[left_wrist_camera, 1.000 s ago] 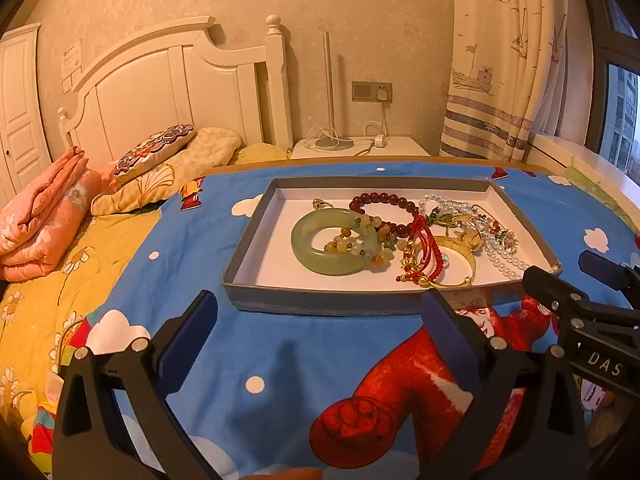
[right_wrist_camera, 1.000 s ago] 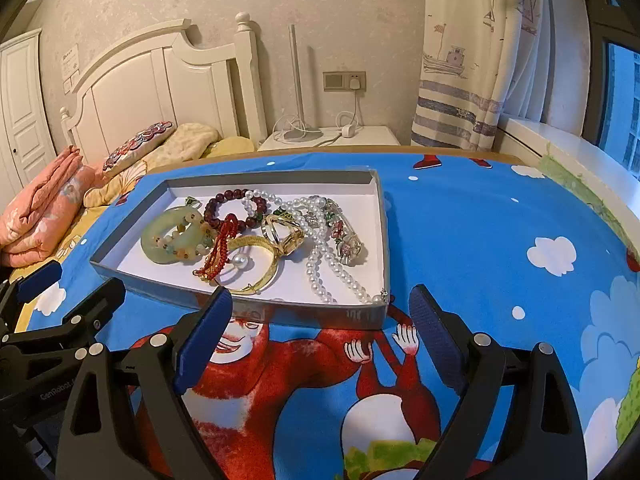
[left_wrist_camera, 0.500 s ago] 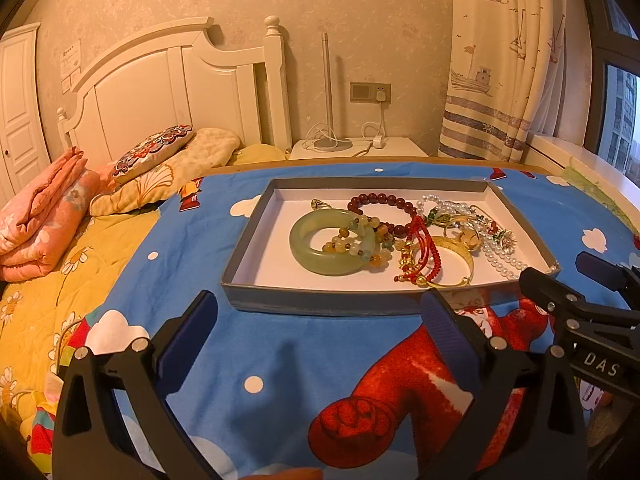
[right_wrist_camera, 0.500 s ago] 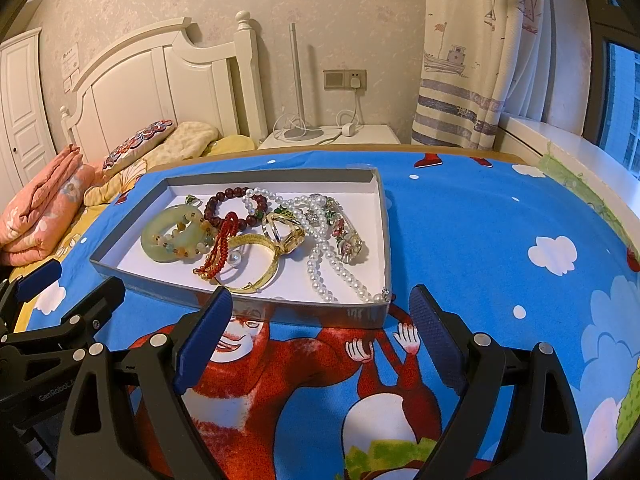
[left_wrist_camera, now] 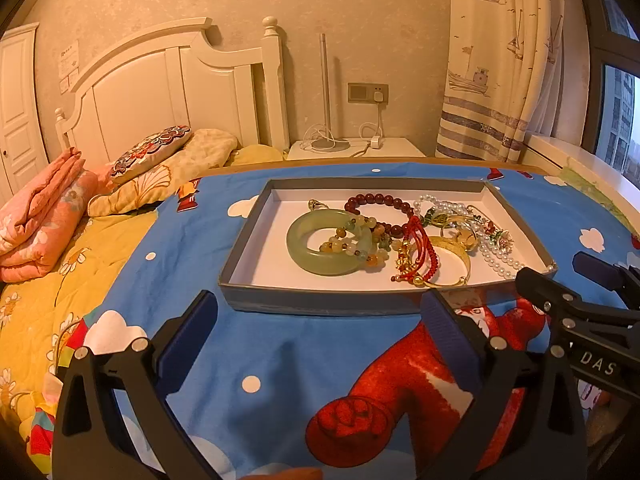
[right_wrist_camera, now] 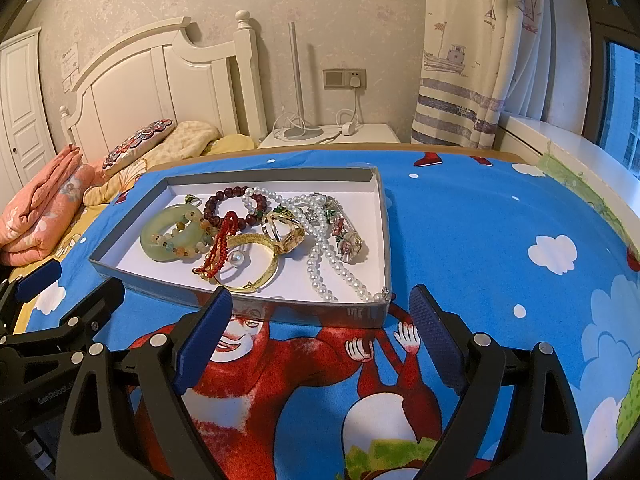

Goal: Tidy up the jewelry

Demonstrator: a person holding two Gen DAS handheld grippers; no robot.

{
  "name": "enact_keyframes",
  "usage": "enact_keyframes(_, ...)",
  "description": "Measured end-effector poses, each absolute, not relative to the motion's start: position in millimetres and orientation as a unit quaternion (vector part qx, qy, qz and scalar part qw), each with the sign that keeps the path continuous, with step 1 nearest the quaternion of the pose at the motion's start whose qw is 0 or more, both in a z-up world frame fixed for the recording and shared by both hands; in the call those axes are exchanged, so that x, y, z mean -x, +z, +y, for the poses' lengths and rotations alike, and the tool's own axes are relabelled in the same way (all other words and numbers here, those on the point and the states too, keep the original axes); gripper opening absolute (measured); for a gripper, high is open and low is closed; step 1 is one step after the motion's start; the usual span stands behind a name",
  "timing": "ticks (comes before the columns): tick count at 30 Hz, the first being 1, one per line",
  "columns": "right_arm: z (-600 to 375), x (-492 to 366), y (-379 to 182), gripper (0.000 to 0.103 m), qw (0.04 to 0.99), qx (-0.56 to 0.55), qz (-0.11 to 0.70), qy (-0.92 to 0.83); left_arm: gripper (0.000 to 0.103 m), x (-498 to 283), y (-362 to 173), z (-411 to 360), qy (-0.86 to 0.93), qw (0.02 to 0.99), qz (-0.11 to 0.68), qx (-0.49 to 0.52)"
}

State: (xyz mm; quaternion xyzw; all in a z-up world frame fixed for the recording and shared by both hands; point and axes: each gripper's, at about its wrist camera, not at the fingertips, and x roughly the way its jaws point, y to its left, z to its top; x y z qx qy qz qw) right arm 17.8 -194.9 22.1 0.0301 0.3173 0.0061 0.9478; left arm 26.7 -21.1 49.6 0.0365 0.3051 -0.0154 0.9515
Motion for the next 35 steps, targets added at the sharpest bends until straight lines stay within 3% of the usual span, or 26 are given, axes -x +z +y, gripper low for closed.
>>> enact_keyframes(27, -195.0, -18.7, 21.7, 0.086, 0.947, -0.031, 0.318, 0.007, 0.101, -23.2, 49.6, -22.2, -0.006, 0.953, 0.299, -0.040)
enact_keyframes(31, -194.0, -17.6, 17.2, 0.086, 0.945, -0.036, 0.325, 0.011, 0.101, -26.0, 44.1, -25.8, -0.021, 0.939, 0.338, -0.050)
enact_keyframes(35, -187.7, -11.0, 2.8, 0.086, 0.923, -0.026, 0.383, 0.024, 0.101, -20.3, 38.1, -25.7, -0.019, 0.923, 0.380, -0.055)
